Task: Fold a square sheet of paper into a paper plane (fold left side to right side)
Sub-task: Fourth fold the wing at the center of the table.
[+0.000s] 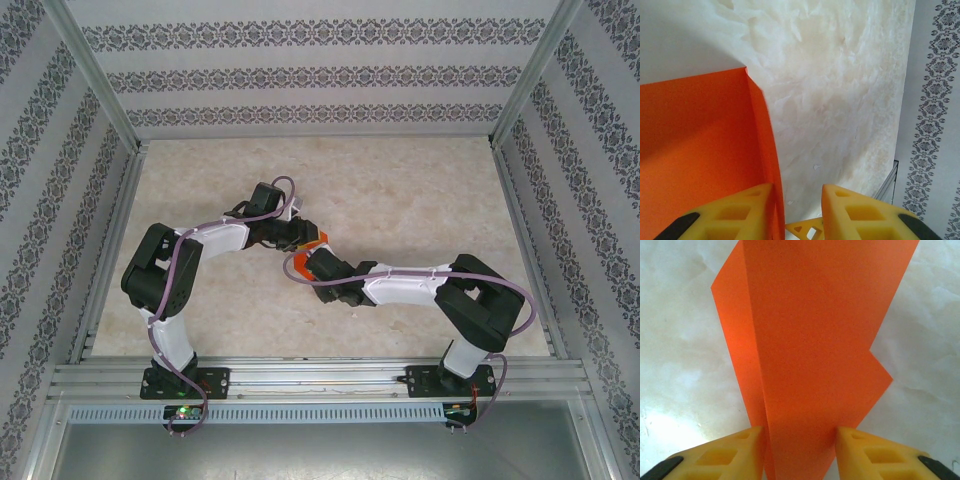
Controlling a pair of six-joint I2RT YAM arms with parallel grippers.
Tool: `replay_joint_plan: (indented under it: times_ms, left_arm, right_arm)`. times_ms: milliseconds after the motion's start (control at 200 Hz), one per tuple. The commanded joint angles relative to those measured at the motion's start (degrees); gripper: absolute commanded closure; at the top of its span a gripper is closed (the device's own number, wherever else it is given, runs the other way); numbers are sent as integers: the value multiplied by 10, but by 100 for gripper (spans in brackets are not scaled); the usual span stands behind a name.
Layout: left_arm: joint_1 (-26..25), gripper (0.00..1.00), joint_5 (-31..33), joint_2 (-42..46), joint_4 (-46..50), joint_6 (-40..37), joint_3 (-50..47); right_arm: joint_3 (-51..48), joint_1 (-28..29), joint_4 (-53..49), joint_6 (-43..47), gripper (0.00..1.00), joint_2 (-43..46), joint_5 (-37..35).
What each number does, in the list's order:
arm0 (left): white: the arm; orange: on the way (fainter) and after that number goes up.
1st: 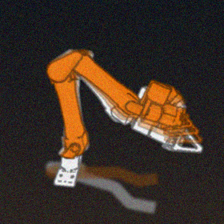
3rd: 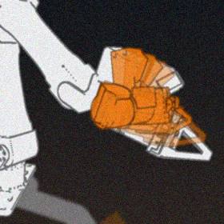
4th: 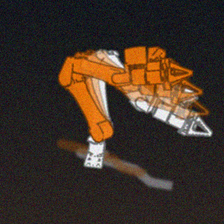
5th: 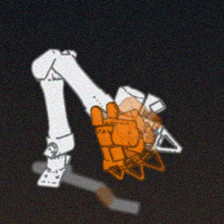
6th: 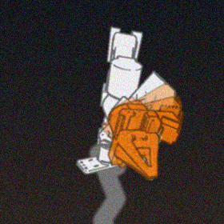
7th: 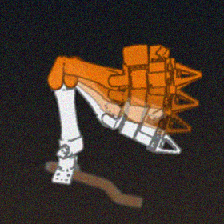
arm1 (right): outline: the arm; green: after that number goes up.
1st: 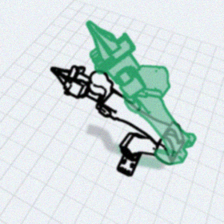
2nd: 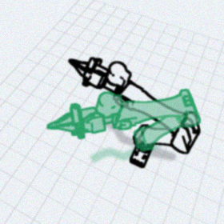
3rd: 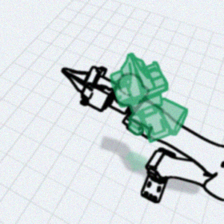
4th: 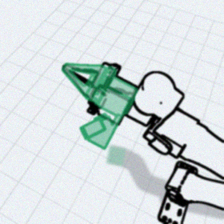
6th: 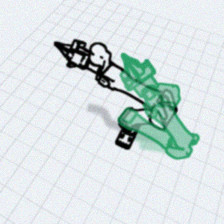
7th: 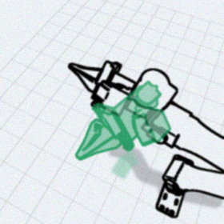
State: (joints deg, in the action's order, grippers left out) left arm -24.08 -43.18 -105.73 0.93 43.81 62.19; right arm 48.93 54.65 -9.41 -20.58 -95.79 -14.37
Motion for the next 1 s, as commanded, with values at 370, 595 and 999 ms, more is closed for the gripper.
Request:
replay_joint_plan:
  times_ms: [370, 595, 999]
  left_arm:
    - [-9, 67, 32, 24, 33, -9, 6]
    - [15, 59, 55, 66, 35, -8, -28]
    - [127, 52, 21, 161, 66, -41, -109]
  right_arm:
    - [11, 10, -6, -3, 90, -11, -26]
    - [13, 9, -10, -3, 100, -19, -27]
    - [-3, -28, 3, -3, 100, 17, 95]
